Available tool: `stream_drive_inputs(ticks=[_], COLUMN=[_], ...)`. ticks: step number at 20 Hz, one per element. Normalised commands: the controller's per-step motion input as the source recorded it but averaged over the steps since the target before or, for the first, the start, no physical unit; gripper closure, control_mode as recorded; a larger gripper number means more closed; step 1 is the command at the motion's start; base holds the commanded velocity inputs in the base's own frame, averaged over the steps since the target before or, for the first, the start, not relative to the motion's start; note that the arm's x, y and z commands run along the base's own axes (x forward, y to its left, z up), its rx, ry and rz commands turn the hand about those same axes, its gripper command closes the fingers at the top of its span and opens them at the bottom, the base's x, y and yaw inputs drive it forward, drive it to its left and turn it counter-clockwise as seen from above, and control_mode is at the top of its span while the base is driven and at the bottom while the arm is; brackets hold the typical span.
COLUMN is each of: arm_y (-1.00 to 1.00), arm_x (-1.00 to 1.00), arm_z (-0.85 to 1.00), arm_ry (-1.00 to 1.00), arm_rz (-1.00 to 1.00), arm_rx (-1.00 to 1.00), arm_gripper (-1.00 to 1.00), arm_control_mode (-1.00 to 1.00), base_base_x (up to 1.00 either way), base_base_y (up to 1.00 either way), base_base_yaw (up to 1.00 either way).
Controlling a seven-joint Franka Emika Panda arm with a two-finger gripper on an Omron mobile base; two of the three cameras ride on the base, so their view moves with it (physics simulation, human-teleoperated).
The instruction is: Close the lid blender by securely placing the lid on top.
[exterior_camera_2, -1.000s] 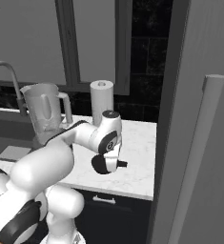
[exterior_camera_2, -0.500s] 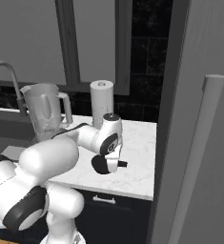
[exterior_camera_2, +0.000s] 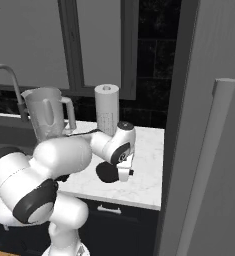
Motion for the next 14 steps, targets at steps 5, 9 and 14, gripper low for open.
stream_drive_inputs(ticks=[5,9,14], arm_y=[-0.02,0.00,0.00], arm_x=[0.18,0.17,0.15], arm_z=[-0.21,-0.20,-0.21], arm_ry=[0.00,0.00,0.00], arm_rz=[0.00,0.00,0.00], arm_rx=[0.01,0.00,0.00], arm_gripper=[-1.00,-1.00,-1.00], arm_control_mode=[-1.00,-1.00,-1.00], base_base_x=[0.00,0.00,0.00], base_base_y=[0.00,0.00,0.00], base_base_yaw=[0.00,0.00,0.00])
